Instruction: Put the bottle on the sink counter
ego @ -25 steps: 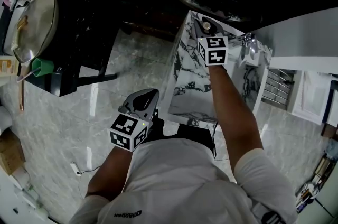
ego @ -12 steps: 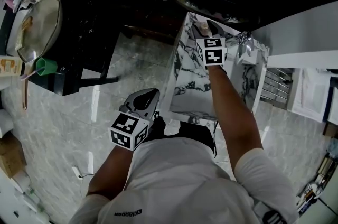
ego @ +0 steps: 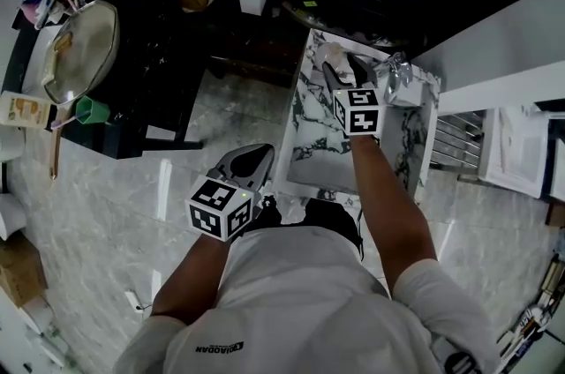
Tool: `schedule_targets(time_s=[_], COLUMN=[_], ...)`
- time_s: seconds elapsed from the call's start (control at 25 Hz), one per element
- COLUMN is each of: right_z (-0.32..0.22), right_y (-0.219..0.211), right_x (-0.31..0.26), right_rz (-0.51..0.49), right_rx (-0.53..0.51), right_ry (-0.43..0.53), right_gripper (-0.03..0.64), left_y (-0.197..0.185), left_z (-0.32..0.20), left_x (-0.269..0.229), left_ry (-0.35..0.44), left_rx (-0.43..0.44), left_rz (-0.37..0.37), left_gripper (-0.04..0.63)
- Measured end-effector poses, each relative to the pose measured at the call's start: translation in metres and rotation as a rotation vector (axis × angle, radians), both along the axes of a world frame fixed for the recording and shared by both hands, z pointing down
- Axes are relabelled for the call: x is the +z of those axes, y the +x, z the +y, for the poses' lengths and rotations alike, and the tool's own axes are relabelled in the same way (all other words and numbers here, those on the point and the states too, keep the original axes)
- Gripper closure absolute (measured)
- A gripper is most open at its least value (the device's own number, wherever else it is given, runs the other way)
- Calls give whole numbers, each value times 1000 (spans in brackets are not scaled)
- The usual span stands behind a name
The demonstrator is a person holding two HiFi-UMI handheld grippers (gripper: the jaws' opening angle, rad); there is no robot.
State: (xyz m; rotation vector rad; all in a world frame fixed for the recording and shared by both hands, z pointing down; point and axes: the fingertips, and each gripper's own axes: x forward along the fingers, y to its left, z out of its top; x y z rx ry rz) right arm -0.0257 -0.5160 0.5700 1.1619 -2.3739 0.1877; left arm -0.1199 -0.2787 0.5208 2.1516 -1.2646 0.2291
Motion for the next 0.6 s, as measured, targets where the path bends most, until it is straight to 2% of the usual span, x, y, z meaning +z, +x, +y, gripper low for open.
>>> schedule_targets(time_s=[0.28,0.32,0.44,0.6], right_z=[54,61,87,129], right_y=[10,12,16,19], right_x=[-38,-45,-66,-89], right_rz=[-108,-134,-220,-355], right_rx=[7,9,4,-36], right_ry=[-26,-29,-54,-107], right_gripper=[378,395,512,565], left_y=[8,10,15,25], left_z=[4,5,9,18], left_x=[-23,-26,-34,-42], left_ry=[49,57,78,100], left_rx=[37,45,71,112], left_rz=[-17,-21,-32,-40], left_gripper=[581,581,581,581])
